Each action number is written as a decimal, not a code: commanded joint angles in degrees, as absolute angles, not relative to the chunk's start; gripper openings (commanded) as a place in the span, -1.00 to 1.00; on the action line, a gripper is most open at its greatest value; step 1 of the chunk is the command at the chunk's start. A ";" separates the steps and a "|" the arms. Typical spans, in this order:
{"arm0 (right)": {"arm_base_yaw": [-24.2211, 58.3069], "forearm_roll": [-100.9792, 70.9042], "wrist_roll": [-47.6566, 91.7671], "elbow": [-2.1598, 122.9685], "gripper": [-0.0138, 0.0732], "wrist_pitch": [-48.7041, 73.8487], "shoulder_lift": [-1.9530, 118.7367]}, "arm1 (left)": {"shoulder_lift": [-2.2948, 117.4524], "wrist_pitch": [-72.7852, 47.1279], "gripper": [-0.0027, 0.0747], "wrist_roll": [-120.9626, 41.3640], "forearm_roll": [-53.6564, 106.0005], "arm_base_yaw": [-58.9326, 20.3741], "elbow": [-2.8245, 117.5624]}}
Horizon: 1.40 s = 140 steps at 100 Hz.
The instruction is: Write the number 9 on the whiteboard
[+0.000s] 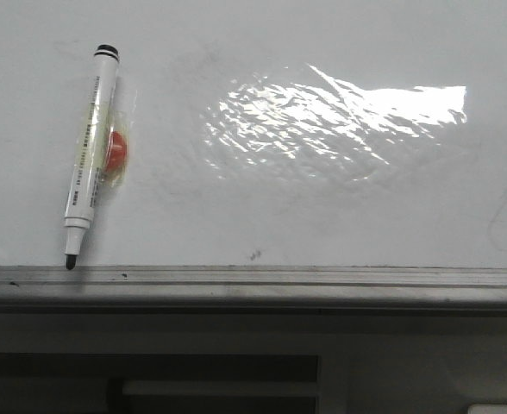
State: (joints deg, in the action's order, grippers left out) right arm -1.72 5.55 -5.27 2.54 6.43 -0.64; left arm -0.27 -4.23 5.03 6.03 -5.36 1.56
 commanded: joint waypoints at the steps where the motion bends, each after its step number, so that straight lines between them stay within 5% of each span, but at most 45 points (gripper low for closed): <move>1: -1.69 3.95 -5.92 7.60 -0.82 9.25 1.61 | 0.39 -7.15 -0.99 5.06 2.11 -5.20 6.94; 32: -1.69 1.90 -5.92 14.65 -0.82 17.24 11.58 | 8.66 -17.20 -0.91 -2.09 0.00 -5.20 17.66; 50: -1.69 1.90 -5.92 14.29 -0.82 17.38 12.18 | 11.52 -12.66 -0.15 -3.91 3.83 -5.20 17.24; 61: -1.69 1.90 -5.92 13.87 -0.82 16.22 12.18 | 12.75 -6.76 0.11 -3.91 9.25 -5.20 16.49; 86: -1.69 1.90 -5.92 12.67 -0.82 14.13 12.18 | 16.87 -4.79 0.11 -4.61 10.73 -9.11 16.49; 140: -1.69 1.90 -5.92 12.67 -0.82 14.34 12.18 | 40.82 14.33 0.10 -6.68 10.73 -41.24 16.49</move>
State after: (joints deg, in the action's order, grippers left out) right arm -1.72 1.96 -5.93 11.17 19.06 11.25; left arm 37.49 7.62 -6.60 10.27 -38.03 15.03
